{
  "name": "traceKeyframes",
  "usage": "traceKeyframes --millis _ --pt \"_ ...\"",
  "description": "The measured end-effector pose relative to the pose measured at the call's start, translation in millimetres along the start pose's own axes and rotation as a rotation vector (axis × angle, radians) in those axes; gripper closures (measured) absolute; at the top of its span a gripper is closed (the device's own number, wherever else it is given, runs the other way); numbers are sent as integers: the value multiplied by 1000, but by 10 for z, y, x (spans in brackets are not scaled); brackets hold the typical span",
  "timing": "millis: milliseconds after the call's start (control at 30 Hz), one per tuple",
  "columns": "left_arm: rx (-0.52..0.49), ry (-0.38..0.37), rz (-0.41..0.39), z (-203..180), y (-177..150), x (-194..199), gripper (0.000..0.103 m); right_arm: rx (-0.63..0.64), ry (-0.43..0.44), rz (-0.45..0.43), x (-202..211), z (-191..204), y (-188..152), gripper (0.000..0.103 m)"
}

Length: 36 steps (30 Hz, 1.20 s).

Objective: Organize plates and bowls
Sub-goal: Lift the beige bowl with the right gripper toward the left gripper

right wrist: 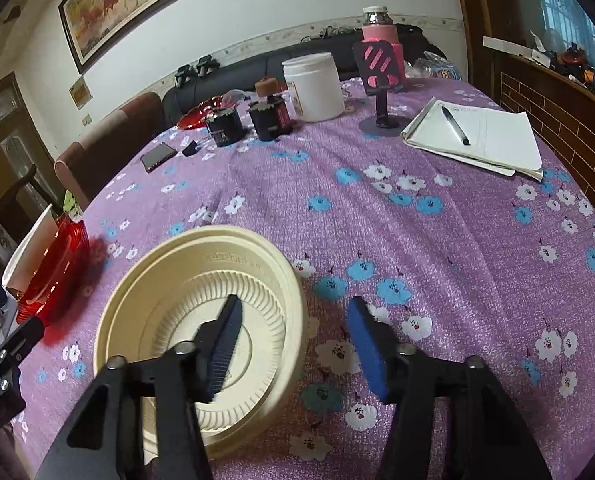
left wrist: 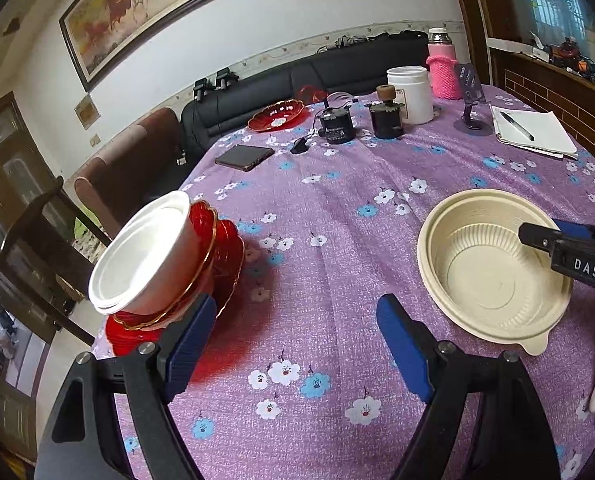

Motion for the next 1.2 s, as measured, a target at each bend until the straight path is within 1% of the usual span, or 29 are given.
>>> traceKeyframes --millis 67,100,133,167,200,233,267,633,1000,1200 --pt "6 -3 6 13 -8 -32 21 1 3 18 -33 8 -23 56" --pt "8 -3 8 18 -9 -46 21 5 14 33 -54 26 -47 60" --pt "11 -6 11 22 -11 -61 21 8 20 42 -66 40 -62 68" --pt "13 -8 13 18 -14 -74 21 15 26 50 -79 66 -83 73" --pt "14 -8 15 18 -15 -81 21 20 29 54 -84 84 -96 74" --pt "12 -7 16 15 -14 -90 21 31 34 57 -88 113 -113 82" --pt "11 -7 16 10 -14 -95 21 38 33 57 -89 129 -122 84" --pt "11 -19 33 -13 -39 -133 21 49 29 58 -101 163 -138 84" --pt "-3 -4 19 -21 38 -122 21 53 28 64 -112 173 -151 84" --pt "0 -10 28 -35 26 -154 21 52 34 61 -108 183 -149 84"
Point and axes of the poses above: each gripper's, at about its wrist camera, not at the fingertips, and x roughly against the way its jaws point, z to its left, y to its top, the point moved 8 cm from there along -x, roughly the way its jaws point, and after that the axes turned 11 degrees about -y, right-handed, at the moved point
